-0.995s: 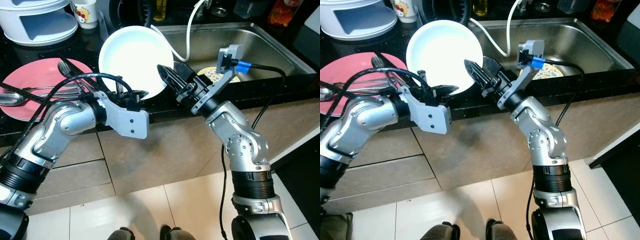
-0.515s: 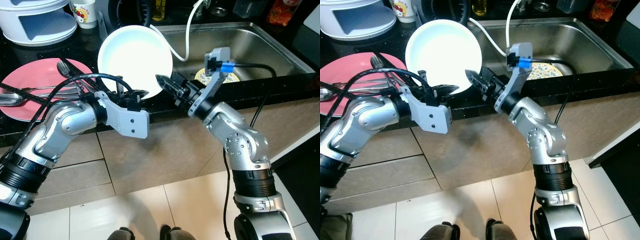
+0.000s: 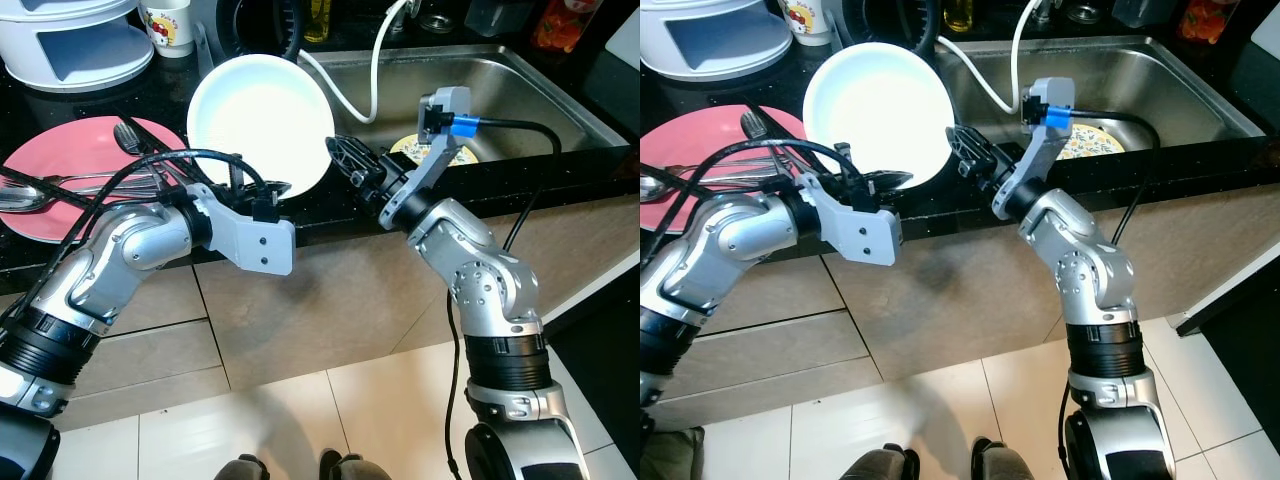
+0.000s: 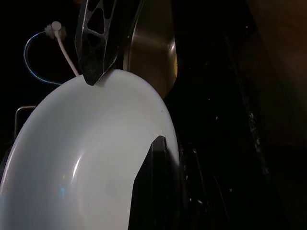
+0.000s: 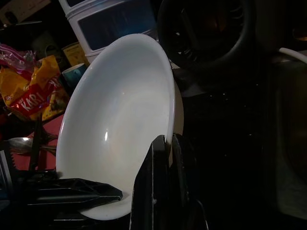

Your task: Kitchen organization

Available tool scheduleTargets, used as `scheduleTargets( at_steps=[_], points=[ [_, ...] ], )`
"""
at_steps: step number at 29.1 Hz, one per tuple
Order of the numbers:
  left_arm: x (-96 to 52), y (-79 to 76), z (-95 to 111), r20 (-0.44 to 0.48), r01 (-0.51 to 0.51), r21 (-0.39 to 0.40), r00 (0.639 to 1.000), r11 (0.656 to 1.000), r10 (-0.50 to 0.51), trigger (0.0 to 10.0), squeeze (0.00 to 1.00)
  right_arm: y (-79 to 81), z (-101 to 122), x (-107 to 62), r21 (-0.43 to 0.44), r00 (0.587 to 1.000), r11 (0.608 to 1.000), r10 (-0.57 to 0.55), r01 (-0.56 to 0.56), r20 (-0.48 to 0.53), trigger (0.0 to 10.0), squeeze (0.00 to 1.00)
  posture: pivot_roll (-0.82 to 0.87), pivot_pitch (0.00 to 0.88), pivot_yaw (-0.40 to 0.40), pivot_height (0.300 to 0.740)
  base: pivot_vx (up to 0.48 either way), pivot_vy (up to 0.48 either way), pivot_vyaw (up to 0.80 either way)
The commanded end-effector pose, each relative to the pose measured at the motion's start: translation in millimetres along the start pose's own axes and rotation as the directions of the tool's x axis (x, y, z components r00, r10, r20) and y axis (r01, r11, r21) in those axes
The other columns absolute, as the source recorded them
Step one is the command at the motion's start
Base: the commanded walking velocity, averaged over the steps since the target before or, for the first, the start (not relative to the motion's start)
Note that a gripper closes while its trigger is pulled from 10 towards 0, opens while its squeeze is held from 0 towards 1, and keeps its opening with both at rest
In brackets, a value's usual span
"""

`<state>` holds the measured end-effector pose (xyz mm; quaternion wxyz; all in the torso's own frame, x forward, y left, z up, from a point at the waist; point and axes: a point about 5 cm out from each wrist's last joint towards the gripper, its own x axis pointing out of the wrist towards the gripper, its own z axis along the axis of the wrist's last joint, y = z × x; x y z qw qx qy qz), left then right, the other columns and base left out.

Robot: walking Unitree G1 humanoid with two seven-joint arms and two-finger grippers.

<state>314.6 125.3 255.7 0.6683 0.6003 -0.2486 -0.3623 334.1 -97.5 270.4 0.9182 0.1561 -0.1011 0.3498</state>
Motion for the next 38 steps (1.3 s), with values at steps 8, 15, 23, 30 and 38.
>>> scheduleTargets(
  at_steps=[8,15,23,30,38],
  points=[
    [12.3,0.4,27,0.156,0.012,0.074,0.987,0.997,-0.024,0.0,0.0,6.3,-8,9.1,-0.003,0.997,1.0,0.008,-0.009,-0.075,10.0,1.0,0.12,0.127,-0.04,0.74,0.0,0.0,0.0],
    [14.1,0.6,30,0.17,0.013,0.08,0.985,0.997,-0.027,0.0,0.0,6.7,-10,17.3,-0.008,0.994,1.0,-0.019,0.018,-0.109,10.0,0.0,0.12,0.129,-0.04,0.74,0.0,0.0,0.0],
    [15.4,0.7,33,0.183,0.01,0.093,0.983,0.996,-0.027,4.2,0.0,2.8,-9,20.5,0.012,0.993,0.998,-0.052,0.053,-0.106,0.0,0.0,0.12,0.131,-0.039,0.74,0.0,0.0,0.0],
    [16.4,4.1,33,0.189,-0.01,0.115,0.982,0.993,-0.012,10.0,0.0,2.3,-9,21.4,0.015,0.993,0.998,-0.06,0.061,-0.106,0.0,0.0,0.12,0.13,-0.039,0.74,0.0,0.0,0.0],
    [17.3,4.9,34,0.191,-0.012,0.118,0.981,0.993,-0.01,10.0,0.0,4.0,-9,21.7,0.015,0.993,0.999,-0.048,0.05,-0.11,0.0,0.0,0.12,0.131,-0.04,0.74,0.0,0.0,0.0]
  ],
)
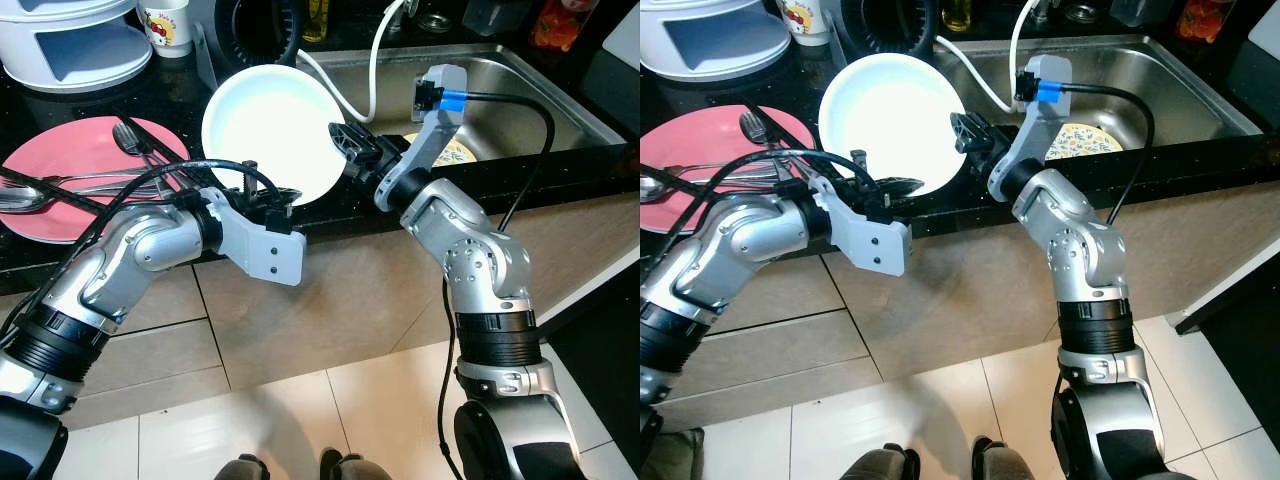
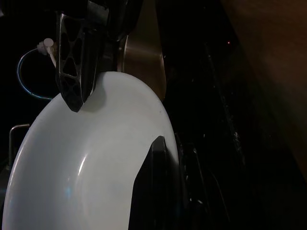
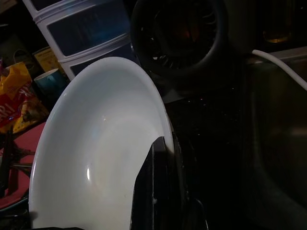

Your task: Kitchen organization

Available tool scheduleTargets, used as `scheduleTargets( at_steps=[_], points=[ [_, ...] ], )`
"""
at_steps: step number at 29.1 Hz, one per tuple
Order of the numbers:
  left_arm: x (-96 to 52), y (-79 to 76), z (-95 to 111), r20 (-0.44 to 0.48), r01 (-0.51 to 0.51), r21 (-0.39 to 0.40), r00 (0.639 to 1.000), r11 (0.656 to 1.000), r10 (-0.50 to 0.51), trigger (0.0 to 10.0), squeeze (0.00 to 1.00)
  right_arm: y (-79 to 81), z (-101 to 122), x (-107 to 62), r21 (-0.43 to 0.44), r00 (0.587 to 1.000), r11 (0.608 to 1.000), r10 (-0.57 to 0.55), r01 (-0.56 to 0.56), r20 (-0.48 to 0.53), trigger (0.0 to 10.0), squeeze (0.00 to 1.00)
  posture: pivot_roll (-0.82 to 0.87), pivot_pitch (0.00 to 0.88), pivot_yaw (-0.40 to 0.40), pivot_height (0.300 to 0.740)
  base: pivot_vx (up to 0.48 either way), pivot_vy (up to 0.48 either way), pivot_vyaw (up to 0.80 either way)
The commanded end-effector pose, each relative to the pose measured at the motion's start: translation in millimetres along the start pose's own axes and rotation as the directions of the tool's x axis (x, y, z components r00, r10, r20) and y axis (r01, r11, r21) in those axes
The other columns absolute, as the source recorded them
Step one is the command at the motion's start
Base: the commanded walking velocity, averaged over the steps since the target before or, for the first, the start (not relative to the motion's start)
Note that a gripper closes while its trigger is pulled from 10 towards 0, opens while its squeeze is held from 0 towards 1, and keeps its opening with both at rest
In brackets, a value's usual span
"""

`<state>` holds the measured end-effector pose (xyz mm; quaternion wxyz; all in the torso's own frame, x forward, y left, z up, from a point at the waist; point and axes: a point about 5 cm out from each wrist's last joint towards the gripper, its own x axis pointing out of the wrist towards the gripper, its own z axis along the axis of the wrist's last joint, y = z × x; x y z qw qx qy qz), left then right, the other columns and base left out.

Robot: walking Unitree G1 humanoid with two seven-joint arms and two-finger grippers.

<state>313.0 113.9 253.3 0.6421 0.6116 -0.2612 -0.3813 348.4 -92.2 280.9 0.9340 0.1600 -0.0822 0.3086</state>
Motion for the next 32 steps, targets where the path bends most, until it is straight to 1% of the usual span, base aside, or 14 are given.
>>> scheduleTargets(
  at_steps=[1,5,6,12,14,15,19,21,23,24,27,30,31,32],
  points=[
    [10.0,9.4,25,0.147,-0.044,0.073,0.989,0.996,0.032,10.0,0.0,8.0,-16,4.5,0.008,0.995,0.999,0.043,-0.043,-0.087,0.0,0.0,0.12,0.131,-0.04,0.74,0.0,0.0,0.0],
    [9.8,12.2,25,0.142,-0.061,0.03,0.988,0.998,0.056,10.0,0.0,10.6,-8,5.1,0.006,0.998,0.998,0.066,-0.066,-0.012,0.0,0.0,0.12,0.132,-0.041,0.74,0.0,0.0,0.0],
    [9.4,14.0,24,0.14,-0.073,0.015,0.988,0.997,0.07,10.0,1.0,11.9,-5,5.1,0.008,0.997,0.997,0.075,-0.075,0.008,0.0,0.0,0.12,0.134,-0.04,0.74,0.0,0.0,0.0],
    [6.9,24.7,25,0.152,-0.131,-0.091,0.978,0.987,0.143,10.0,1.0,12.8,4,5.2,-0.004,0.995,0.997,0.073,-0.073,0.073,0.0,0.0,0.12,0.136,-0.044,0.74,0.0,0.0,0.0],
    [6.3,27.1,25,0.152,-0.141,-0.104,0.976,0.985,0.156,10.0,1.0,12.1,6,5.1,-0.007,0.994,0.998,0.066,-0.066,0.088,0.0,0.0,0.12,0.136,-0.044,0.74,0.0,0.0,0.0],
    [4.7,32.2,26,0.159,-0.177,-0.158,0.967,0.972,0.201,10.0,1.0,10.7,7,4.9,-0.015,0.994,0.999,0.053,-0.052,0.099,0.0,0.0,0.12,0.136,-0.044,0.74,0.0,0.0,0.0],
    [2.2,39.6,26,0.161,-0.214,-0.205,0.955,0.955,0.249,10.0,1.0,6.5,10,4.6,-0.023,0.992,1.0,0.018,-0.016,0.127,0.0,0.0,0.12,0.137,-0.045,0.74,0.0,0.0,0.0],
    [-1.5,50.4,26,0.17,-0.26,-0.295,0.933,0.919,0.319,10.0,1.0,-0.2,14,4.8,-0.03,0.986,0.999,-0.04,0.045,0.164,0.0,0.0,0.12,0.137,-0.046,0.74,0.0,0.0,0.0],
    [-6.7,63.2,29,0.188,-0.3,-0.443,0.89,0.845,0.415,10.0,1.0,-8.5,20,4.8,-0.021,0.971,0.993,-0.108,0.116,0.211,0.0,0.0,0.13,0.14,-0.05,0.74,0.0,0.0,0.0],
    [-6.7,63.2,29,0.188,-0.3,-0.443,0.89,0.845,0.415,10.0,1.0,-8.5,20,4.8,-0.021,0.971,0.993,-0.108,0.116,0.211,0.0,0.0,0.13,0.14,-0.05,0.74,0.0,0.0,0.0],
    [-15.1,76.1,30,0.18,-0.337,-0.585,0.833,0.738,0.523,10.0,1.0,-19.8,29,4.5,-0.03,0.946,0.978,-0.191,0.206,0.263,0.0,0.0,0.13,0.145,-0.055,0.74,0.0,0.0,0.0],
    [-23.6,81.5,27,0.14,-0.36,-0.686,0.788,0.633,0.6,10.0,1.0,-27.9,37,5.4,-0.051,0.923,0.963,-0.236,0.263,0.305,0.0,0.0,0.14,0.154,-0.064,0.74,0.0,0.0,0.0],
    [-23.6,81.5,27,0.14,-0.36,-0.686,0.788,0.633,0.6,10.0,1.0,-27.9,37,5.4,-0.051,0.923,0.963,-0.236,0.263,0.305,0.0,0.0,0.14,0.154,-0.064,0.74,0.0,0.0,0.0],
    [-26.7,81.3,25,0.113,-0.371,-0.718,0.773,0.589,0.625,10.0,1.0,-31.2,41,6.6,-0.071,0.913,0.954,-0.256,0.292,0.318,0.0,0.0,0.14,0.158,-0.065,0.74,0.0,0.0,0.0]
  ],
)
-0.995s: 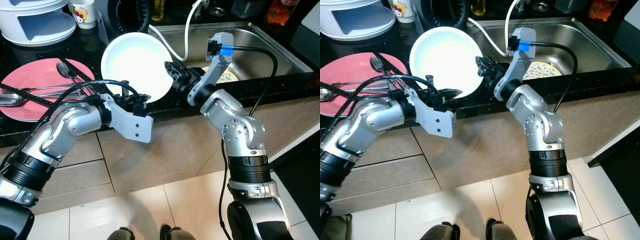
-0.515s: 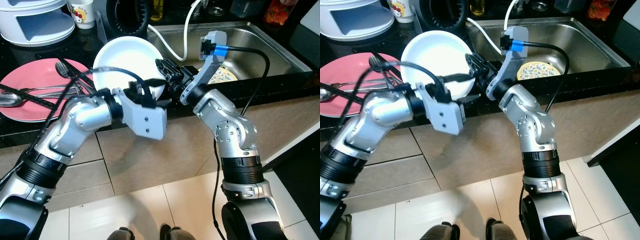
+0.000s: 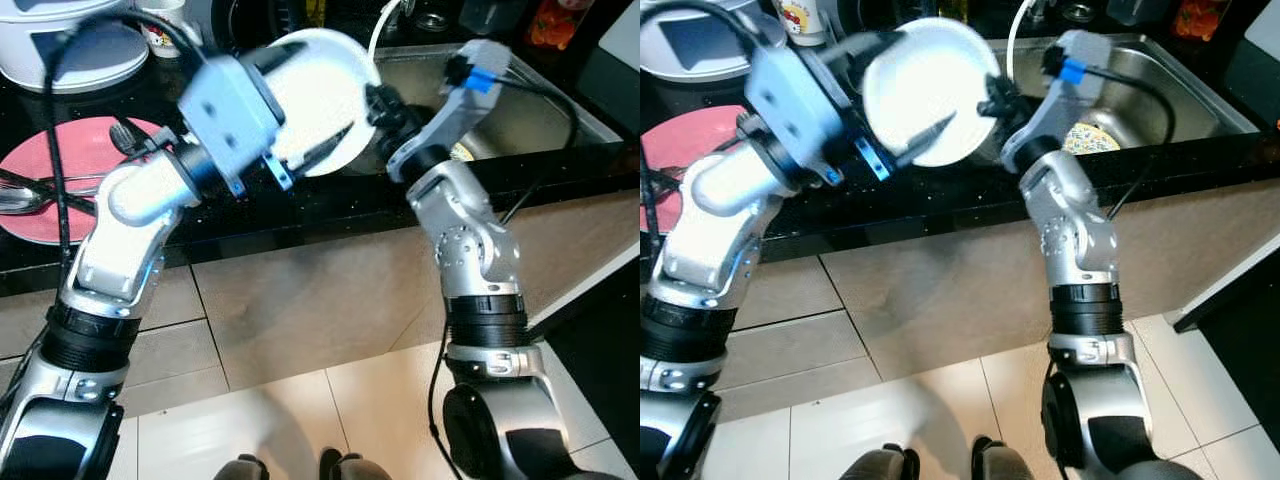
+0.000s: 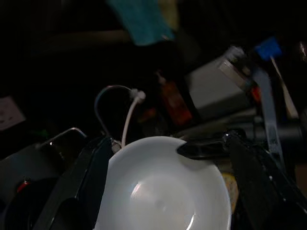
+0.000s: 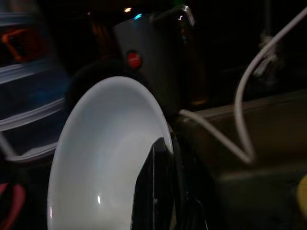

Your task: Kitchen organization

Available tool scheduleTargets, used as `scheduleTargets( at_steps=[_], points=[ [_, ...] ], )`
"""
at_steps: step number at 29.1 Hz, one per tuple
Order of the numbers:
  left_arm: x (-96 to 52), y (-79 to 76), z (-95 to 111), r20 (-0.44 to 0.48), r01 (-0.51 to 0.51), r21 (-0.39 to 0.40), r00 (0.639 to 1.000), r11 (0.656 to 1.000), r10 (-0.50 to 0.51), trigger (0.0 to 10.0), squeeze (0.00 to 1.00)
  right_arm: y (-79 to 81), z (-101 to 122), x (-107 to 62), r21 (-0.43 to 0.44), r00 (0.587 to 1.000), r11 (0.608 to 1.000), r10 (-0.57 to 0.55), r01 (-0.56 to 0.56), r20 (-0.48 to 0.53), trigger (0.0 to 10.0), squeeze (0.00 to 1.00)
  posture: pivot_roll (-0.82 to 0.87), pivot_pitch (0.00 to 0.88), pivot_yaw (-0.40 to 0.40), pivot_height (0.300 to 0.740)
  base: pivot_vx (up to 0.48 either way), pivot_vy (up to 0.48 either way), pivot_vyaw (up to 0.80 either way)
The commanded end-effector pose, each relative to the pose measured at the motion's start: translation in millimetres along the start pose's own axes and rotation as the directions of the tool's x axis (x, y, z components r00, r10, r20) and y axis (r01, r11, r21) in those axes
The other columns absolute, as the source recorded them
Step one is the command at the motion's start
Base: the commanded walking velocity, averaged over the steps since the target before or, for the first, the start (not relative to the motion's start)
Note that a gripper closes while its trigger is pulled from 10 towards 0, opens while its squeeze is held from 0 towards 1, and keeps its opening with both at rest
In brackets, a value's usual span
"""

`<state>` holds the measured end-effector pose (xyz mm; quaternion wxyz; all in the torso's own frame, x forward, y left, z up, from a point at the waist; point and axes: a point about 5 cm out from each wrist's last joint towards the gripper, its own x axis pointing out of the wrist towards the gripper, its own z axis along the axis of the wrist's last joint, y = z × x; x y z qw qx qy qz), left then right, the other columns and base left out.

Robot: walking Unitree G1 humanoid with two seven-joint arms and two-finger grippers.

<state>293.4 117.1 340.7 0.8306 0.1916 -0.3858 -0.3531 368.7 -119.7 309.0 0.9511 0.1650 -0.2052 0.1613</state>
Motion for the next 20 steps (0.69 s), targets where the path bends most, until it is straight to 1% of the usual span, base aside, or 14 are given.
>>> scheduleTargets(
  at_steps=[1,2,3,4,5,7,9,10,12,13,14,15,16,20],
  points=[
    [-1.9,-1.0,1,0.009,-0.027,-0.049,1.0,0.998,0.028,10.0,1.0,-5.7,5,1.4,-0.021,0.999,0.999,-0.032,0.033,0.034,0.0,0.0,0.14,0.158,-0.065,0.74,0.0,0.0,0.0],
    [-1.9,-1.0,1,0.009,-0.027,-0.049,1.0,0.998,0.028,10.0,1.0,-5.7,5,1.4,-0.021,0.999,0.999,-0.032,0.033,0.034,0.0,0.0,0.14,0.158,-0.065,0.74,0.0,0.0,0.0],
    [-4.9,0.4,0,0.0,-0.06,-0.071,0.998,0.996,0.061,10.0,1.0,-8.1,8,3.4,-0.052,0.998,0.997,-0.049,0.051,0.046,0.0,0.0,0.15,0.166,-0.067,0.74,0.0,0.0,0.0],
    [-13.4,1.0,-7,-0.048,-0.145,-0.166,0.989,0.975,0.139,10.0,1.0,-11.3,11,10.1,-0.133,0.995,0.987,-0.08,0.088,0.066,0.0,0.0,0.15,0.184,-0.068,0.74,0.0,0.0,0.0],
    [-13.4,1.0,-7,-0.048,-0.145,-0.166,0.989,0.975,0.139,10.0,1.0,-11.3,11,10.1,-0.133,0.995,0.987,-0.08,0.088,0.066,0.0,0.0,0.15,0.184,-0.068,0.74,0.0,0.0,0.0],
    [-19.0,-1.5,-11,-0.09,-0.185,-0.229,0.982,0.956,0.169,10.0,1.0,-12.3,12,13.9,-0.171,0.992,0.98,-0.093,0.105,0.08,0.0,0.0,0.15,0.197,-0.069,0.74,0.0,0.0,0.0],
    [-24.7,-10.0,-15,-0.152,-0.182,-0.304,0.978,0.935,0.141,10.0,1.0,-14.5,16,19.7,-0.218,0.988,0.967,-0.112,0.133,0.104,0.0,0.0,0.16,0.222,-0.067,0.74,0.0,0.0,0.0],
    [-24.7,-10.0,-15,-0.152,-0.182,-0.304,0.978,0.935,0.141,10.0,1.0,-14.5,16,19.7,-0.218,0.988,0.967,-0.112,0.133,0.104,0.0,0.0,0.16,0.222,-0.067,0.74,0.0,0.0,0.0],
    [-29.2,-19.0,-16,-0.205,-0.164,-0.356,0.974,0.92,0.095,10.0,1.0,-16.7,22,24.8,-0.265,0.983,0.951,-0.126,0.158,0.133,0.0,0.0,0.16,0.244,-0.067,0.74,0.0,0.0,0.0],
    [-30.2,-21.7,-15,-0.217,-0.162,-0.377,0.973,0.912,0.083,10.0,1.0,-18.2,26,27.0,-0.285,0.98,0.943,-0.134,0.172,0.148,0.0,0.0,0.17,0.261,-0.064,0.74,0.0,0.0,0.0],
    [-30.2,-21.7,-15,-0.217,-0.162,-0.377,0.973,0.912,0.083,10.0,1.0,-18.2,26,27.0,-0.285,0.98,0.943,-0.134,0.172,0.148,0.0,0.0,0.17,0.261,-0.064,0.74,0.0,0.0,0.0],
    [-31.5,-24.4,-11,-0.233,-0.164,-0.403,0.97,0.9,0.072,10.0,1.0,-20.3,31,30.3,-0.308,0.974,0.932,-0.143,0.191,0.174,0.0,0.0,0.17,0.285,-0.059,0.74,0.0,0.0,0.0],
    [-31.5,-24.4,-11,-0.233,-0.164,-0.403,0.97,0.9,0.072,10.0,1.0,-20.3,31,30.3,-0.308,0.974,0.932,-0.143,0.191,0.174,0.0,0.0,0.17,0.285,-0.059,0.74,0.0,0.0,0.0],
    [-35.1,-32.0,-6,-0.265,-0.153,-0.444,0.964,0.883,0.033,10.0,1.0,-22.9,39,35.0,-0.376,0.965,0.898,-0.156,0.227,0.21,0.0,0.0,0.18,0.327,-0.049,0.74,0.0,0.0,0.0]
  ],
)
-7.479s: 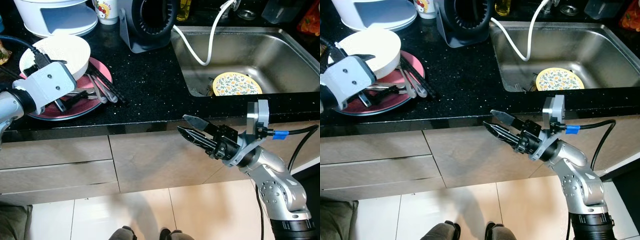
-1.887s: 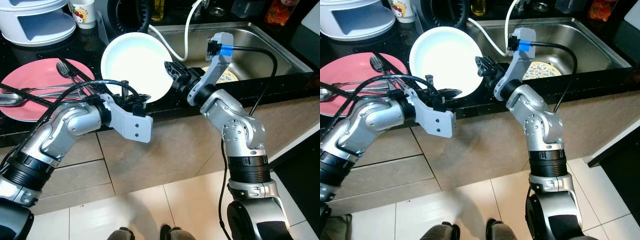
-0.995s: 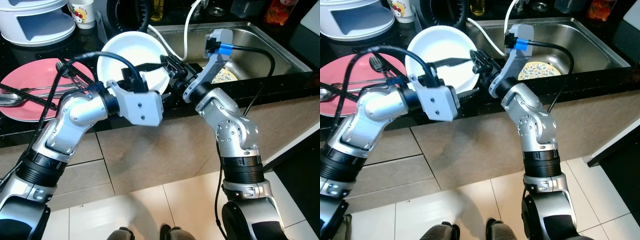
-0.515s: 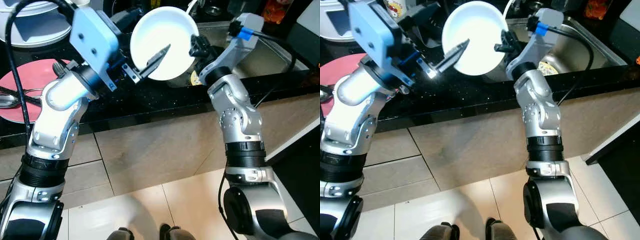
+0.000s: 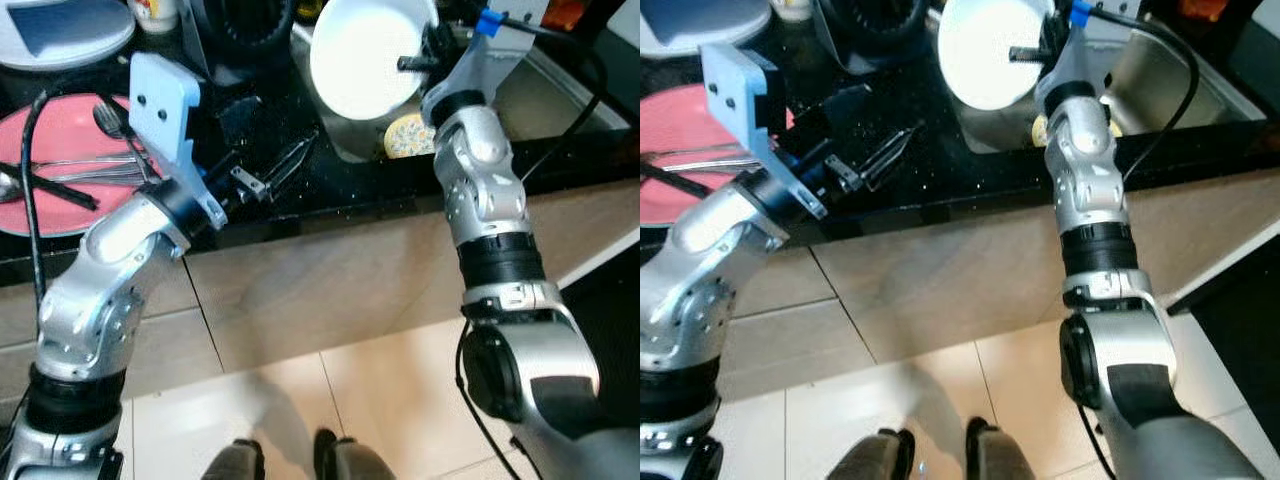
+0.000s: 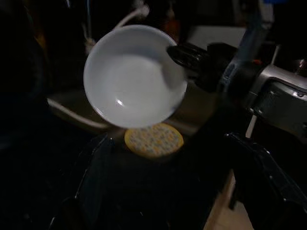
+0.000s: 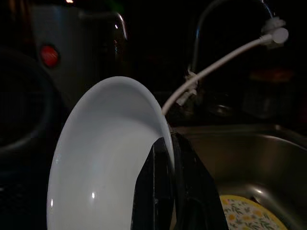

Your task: Kitchen organization

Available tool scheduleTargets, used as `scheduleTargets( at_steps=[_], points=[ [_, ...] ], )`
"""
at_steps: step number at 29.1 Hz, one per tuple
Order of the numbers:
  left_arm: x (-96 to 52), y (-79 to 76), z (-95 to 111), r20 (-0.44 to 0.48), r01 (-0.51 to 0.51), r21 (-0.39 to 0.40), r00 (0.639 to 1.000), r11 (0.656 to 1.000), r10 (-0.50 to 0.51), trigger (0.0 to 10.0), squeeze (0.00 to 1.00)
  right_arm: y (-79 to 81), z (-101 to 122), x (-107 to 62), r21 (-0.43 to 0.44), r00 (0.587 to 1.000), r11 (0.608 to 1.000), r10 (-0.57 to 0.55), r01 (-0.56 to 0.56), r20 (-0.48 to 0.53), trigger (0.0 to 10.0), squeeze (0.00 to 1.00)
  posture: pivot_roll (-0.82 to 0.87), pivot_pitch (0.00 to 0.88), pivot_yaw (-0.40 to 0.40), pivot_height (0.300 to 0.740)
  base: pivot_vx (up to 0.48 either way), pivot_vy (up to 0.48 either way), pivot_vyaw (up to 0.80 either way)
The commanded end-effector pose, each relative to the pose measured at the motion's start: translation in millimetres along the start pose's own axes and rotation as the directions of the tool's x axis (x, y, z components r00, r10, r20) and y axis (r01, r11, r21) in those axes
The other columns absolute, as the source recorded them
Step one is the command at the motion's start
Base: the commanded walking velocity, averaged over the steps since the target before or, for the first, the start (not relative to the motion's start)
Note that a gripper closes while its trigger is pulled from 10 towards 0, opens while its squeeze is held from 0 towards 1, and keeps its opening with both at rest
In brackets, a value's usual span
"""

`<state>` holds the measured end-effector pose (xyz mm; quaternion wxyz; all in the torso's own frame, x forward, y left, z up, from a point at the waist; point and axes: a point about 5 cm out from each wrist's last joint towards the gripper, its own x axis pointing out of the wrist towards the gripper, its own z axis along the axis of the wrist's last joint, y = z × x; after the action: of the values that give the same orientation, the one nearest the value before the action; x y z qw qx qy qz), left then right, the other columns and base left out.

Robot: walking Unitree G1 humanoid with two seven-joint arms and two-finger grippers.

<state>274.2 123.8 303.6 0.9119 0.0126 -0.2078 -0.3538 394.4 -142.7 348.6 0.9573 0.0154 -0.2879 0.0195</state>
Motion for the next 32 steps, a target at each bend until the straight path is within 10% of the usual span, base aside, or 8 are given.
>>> scheduleTargets(
  at_steps=[1,20,21,22,23,32],
  points=[
    [-4.9,-7.8,-1,-0.042,0.028,-0.023,0.999,0.999,-0.029,10.0,1.0,-3.7,3,3.2,-0.046,0.999,0.999,-0.021,0.022,0.03,0.0,0.0,0.18,0.327,-0.049,0.74,0.0,0.0,0.0],
    [-29.5,-7.4,7,-0.232,0.018,0.048,0.973,0.999,-0.006,10.0,1.0,-11.4,-2,13.5,-0.419,0.995,0.903,-0.078,0.099,0.068,1.0,0.0,0.22,0.415,-0.036,0.74,0.0,0.0,0.0],
    [-30.1,-7.2,8,-0.241,0.02,0.057,0.971,0.998,-0.006,10.0,1.0,-11.1,-5,13.5,-0.423,0.994,0.9,-0.09,0.106,0.056,9.5,0.04,0.22,0.416,-0.035,0.74,0.0,0.0,0.0],
    [-30.5,-7.0,9,-0.245,0.02,0.062,0.97,0.998,-0.004,10.0,1.0,-11.0,-8,13.1,-0.418,0.994,0.901,-0.102,0.113,0.049,10.0,0.84,0.22,0.416,-0.035,0.74,0.0,0.0,0.0],
    [-30.6,-6.7,9,-0.25,0.021,0.068,0.968,0.997,-0.003,10.0,1.0,-10.9,-8,12.9,-0.41,0.993,0.904,-0.111,0.121,0.048,10.0,1.0,0.23,0.412,-0.036,0.74,0.0,0.0,0.0],
    [-27.7,-7.2,12,-0.251,0.022,0.08,0.968,0.997,-0.001,10.0,1.0,-22.8,9,16.8,-0.366,0.971,0.902,-0.186,0.229,0.151,10.0,1.0,0.21,0.376,-0.038,0.74,0.0,0.0,0.0]
  ],
)
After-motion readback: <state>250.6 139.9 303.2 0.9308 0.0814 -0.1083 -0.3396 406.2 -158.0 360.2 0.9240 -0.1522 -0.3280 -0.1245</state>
